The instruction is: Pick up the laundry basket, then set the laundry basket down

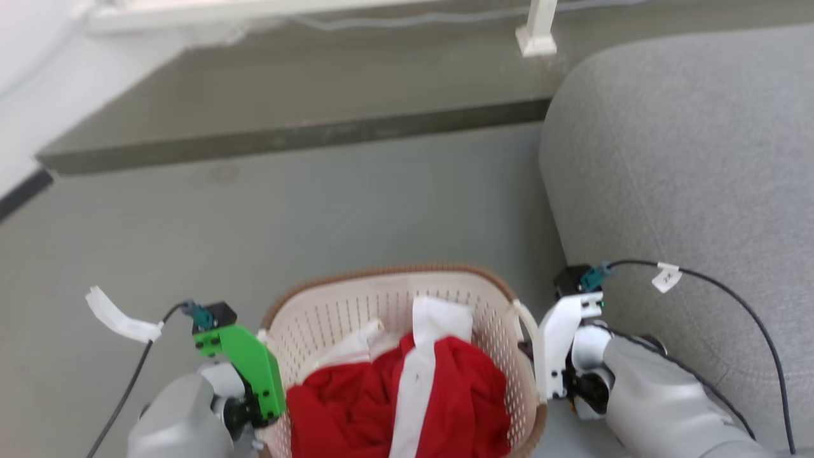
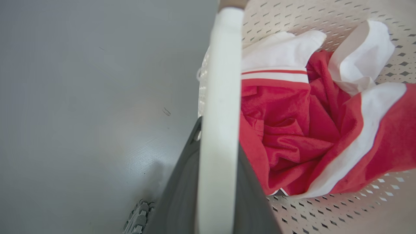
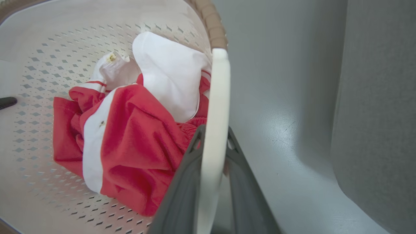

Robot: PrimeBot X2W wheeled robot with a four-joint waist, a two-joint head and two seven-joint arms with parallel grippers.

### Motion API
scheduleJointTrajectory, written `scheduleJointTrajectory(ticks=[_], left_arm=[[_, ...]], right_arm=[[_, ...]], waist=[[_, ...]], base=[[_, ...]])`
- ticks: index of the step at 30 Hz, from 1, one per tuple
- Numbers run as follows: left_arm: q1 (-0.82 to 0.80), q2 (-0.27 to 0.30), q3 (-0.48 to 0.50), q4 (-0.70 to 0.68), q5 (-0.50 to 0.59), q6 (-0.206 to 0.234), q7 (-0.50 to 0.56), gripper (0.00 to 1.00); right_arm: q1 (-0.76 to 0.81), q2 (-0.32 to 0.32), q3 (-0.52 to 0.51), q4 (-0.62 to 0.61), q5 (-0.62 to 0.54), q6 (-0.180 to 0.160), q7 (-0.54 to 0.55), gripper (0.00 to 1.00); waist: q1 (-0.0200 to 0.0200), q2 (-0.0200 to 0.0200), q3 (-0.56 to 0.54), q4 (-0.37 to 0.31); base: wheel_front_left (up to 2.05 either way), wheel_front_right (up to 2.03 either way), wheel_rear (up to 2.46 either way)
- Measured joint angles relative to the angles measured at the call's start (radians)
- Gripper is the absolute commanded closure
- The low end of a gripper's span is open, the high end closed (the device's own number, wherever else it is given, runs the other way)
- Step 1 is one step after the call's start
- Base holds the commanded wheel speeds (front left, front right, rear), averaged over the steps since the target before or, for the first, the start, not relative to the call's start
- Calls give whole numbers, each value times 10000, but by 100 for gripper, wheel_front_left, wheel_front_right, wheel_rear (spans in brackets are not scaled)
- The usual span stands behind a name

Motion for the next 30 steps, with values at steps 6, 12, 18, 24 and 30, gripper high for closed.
scheduleJointTrajectory(ticks=[6, 12, 18, 24, 30], left_arm=[[306, -19, -29, 52, -144, 0, 328, 100], [410, -17, -29, 75, -240, 0, 612, 100], [503, -17, -31, 84, -263, 0, 629, 100], [527, -15, -36, 90, -418, 0, 673, 100], [548, -15, -48, 81, -479, 0, 671, 100]], right_arm=[[272, 0, 119, 2, 205, -2, 504, 100], [384, -2, 201, -4, 412, -2, 821, 100], [432, -2, 230, -4, 554, -2, 922, 100], [431, -2, 240, -4, 627, -2, 932, 100], [430, -4, 270, -4, 644, -2, 930, 100]], waist=[[0, 0, -754, 6], [0, 0, -1230, 8], [0, 0, -1352, 14], [0, 0, -1343, 30], [1, 0, -1303, 53]], base=[[0, 0, 0], [0, 0, 0], [0, 0, 0], [0, 0, 0], [0, 0, 0]])
